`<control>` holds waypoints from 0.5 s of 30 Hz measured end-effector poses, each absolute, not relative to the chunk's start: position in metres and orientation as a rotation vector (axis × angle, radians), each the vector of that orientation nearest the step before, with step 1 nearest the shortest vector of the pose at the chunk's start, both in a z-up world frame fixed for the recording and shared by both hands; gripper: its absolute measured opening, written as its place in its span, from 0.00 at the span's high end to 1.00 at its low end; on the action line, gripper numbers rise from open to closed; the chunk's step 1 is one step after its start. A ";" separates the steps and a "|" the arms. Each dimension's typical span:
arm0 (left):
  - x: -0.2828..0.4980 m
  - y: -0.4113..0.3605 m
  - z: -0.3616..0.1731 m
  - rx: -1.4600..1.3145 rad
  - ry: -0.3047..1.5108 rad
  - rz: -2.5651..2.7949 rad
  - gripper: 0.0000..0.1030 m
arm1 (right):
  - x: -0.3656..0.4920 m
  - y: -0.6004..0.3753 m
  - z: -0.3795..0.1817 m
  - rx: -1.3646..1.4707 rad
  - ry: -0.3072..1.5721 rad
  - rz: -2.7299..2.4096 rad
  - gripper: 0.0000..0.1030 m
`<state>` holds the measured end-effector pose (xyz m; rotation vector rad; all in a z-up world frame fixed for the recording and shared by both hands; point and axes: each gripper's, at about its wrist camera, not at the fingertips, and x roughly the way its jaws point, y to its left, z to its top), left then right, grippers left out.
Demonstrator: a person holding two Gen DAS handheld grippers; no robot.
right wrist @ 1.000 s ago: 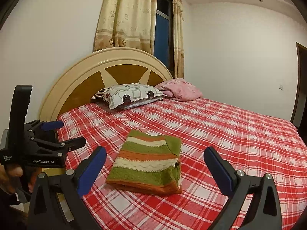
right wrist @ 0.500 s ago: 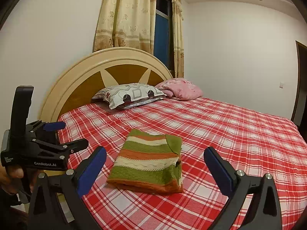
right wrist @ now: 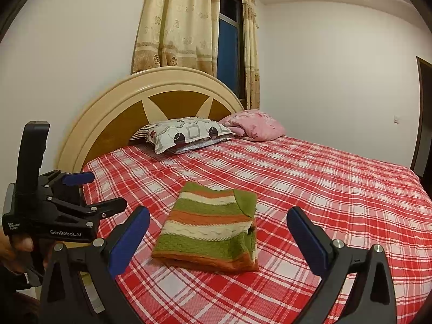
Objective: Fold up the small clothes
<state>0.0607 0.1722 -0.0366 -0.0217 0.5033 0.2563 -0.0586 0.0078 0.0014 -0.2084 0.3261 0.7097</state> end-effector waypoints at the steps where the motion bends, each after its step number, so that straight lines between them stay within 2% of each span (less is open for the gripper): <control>1: 0.060 0.172 -0.037 -0.022 0.502 0.261 0.00 | -0.059 0.008 0.002 -0.207 0.326 0.711 0.01; 15: 0.061 0.172 -0.038 0.000 0.494 0.279 0.00 | -0.057 0.008 -0.003 -0.212 0.335 0.730 0.01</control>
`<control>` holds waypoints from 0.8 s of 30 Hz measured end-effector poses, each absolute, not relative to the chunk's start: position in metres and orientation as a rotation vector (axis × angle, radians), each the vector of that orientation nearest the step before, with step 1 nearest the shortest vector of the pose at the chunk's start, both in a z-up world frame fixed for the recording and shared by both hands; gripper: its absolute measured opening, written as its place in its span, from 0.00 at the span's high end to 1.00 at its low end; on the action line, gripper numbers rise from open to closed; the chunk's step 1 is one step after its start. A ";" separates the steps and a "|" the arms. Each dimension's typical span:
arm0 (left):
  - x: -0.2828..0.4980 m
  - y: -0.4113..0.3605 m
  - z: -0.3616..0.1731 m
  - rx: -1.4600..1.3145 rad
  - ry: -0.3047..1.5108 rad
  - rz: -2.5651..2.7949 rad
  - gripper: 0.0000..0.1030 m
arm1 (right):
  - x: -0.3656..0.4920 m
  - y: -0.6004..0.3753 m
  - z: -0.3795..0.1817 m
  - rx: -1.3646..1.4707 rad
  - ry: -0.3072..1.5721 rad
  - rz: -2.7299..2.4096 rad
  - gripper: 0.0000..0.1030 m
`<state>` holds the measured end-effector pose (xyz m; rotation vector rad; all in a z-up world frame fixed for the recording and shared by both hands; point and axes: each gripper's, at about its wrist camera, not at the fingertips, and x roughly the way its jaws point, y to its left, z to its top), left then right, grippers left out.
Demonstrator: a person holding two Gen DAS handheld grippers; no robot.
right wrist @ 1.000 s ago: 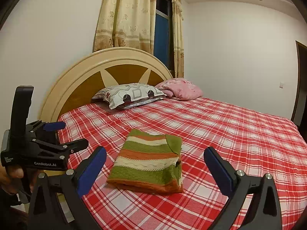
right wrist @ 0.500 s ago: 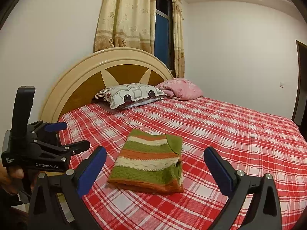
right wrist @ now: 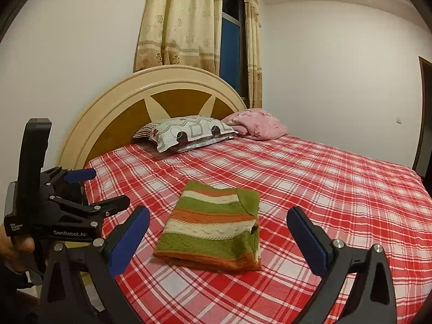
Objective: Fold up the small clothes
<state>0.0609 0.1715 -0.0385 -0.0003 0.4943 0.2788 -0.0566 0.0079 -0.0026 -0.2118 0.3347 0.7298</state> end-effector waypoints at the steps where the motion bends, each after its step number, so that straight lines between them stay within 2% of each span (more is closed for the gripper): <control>1: 0.061 0.171 -0.039 0.001 0.493 0.283 0.00 | -0.057 0.008 -0.003 -0.213 0.337 0.732 0.01; 24: 0.063 0.171 -0.044 0.001 0.501 0.274 0.00 | -0.058 0.007 -0.010 -0.211 0.359 0.749 0.01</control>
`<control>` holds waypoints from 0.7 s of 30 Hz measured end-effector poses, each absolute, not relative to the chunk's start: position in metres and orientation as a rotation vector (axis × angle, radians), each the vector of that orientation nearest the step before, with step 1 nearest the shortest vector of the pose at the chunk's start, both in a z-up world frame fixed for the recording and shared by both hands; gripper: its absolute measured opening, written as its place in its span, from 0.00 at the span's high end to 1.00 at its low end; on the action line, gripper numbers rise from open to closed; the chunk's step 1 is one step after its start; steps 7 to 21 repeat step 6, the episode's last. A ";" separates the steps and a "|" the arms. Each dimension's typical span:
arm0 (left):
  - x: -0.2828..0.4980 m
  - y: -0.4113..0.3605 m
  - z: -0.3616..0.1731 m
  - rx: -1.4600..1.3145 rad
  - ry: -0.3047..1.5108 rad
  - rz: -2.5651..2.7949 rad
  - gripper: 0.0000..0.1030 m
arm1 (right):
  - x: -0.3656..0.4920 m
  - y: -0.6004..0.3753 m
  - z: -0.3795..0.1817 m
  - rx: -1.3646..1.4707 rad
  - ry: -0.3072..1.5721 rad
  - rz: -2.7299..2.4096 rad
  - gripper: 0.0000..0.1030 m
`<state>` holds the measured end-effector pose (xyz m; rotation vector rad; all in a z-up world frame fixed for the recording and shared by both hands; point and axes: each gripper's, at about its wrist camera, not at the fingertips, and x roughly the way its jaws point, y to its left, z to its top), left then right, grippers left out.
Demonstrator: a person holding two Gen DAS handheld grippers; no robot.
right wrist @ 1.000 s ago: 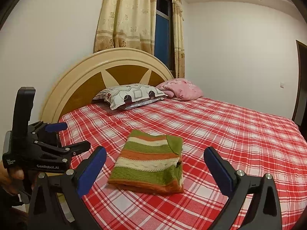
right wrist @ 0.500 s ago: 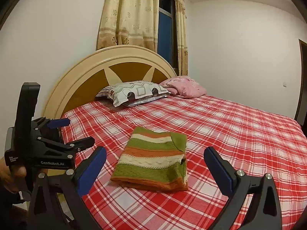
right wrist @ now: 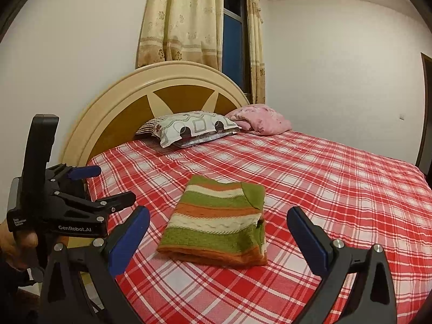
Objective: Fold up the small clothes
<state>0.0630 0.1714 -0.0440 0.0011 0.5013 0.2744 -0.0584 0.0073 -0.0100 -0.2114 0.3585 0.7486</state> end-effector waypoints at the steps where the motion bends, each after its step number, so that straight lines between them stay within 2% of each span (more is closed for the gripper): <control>1: 0.062 0.171 -0.043 0.008 0.492 0.275 0.00 | -0.058 0.007 -0.011 -0.212 0.361 0.750 0.01; 21: 0.061 0.167 -0.041 0.023 0.476 0.252 0.00 | -0.058 0.010 -0.013 -0.214 0.367 0.748 0.01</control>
